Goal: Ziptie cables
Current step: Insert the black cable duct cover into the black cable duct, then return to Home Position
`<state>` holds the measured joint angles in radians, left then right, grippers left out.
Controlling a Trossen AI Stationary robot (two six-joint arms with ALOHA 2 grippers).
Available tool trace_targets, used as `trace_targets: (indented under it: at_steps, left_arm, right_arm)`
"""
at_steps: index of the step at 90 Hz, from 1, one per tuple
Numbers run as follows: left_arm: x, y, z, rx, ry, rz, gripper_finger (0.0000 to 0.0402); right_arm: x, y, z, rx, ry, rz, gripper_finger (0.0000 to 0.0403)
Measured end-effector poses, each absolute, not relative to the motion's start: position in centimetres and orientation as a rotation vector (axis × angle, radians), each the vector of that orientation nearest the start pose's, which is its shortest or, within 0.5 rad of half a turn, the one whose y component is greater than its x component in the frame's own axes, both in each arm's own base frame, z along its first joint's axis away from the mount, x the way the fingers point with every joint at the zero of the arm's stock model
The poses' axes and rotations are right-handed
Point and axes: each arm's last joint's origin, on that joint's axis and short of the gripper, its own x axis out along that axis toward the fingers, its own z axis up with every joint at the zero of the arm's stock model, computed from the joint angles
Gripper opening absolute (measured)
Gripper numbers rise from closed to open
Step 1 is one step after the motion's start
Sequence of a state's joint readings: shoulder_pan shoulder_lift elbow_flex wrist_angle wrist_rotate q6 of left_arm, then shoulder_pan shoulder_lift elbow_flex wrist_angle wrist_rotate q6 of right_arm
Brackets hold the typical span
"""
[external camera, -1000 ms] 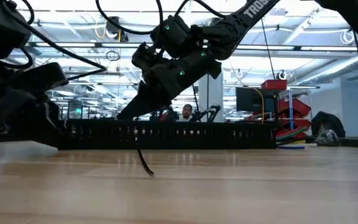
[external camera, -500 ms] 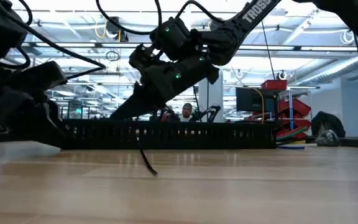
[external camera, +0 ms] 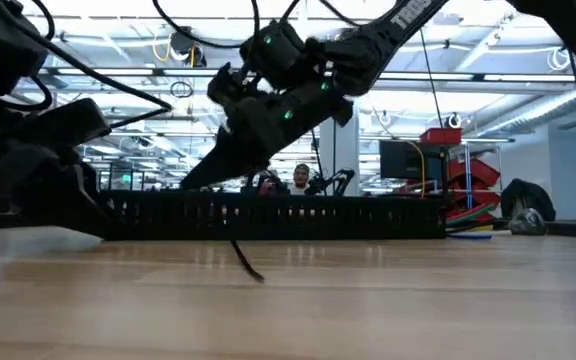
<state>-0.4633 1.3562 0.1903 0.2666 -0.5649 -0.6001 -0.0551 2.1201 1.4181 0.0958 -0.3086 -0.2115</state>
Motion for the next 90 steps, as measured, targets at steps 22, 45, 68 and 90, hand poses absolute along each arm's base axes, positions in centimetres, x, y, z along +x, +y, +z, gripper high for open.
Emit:
trace_targets:
  at_steps: [22, 45, 68, 90]
  left_arm:
    - [15.8, -6.4, 11.0, -0.218, 0.845, 0.268, 0.0287]
    - [15.1, -6.9, 17.2, -0.340, 1.177, 0.321, 0.0289]
    - [15.0, -6.9, 27.7, -0.053, 0.683, 0.352, 0.0290]
    - [10.9, -4.6, 30.4, 0.010, 0.431, 0.426, 0.0290]
  right_arm:
    - [43.7, -1.5, 23.1, -0.169, 0.546, 0.238, 0.0113]
    - [38.0, -1.9, 29.4, -0.252, 0.700, -0.001, 0.0178]
    - [29.1, -2.3, 38.6, -0.284, 0.533, -0.188, 0.0181]
    - [18.0, -2.2, 38.2, -0.177, 0.494, -0.359, 0.0181]
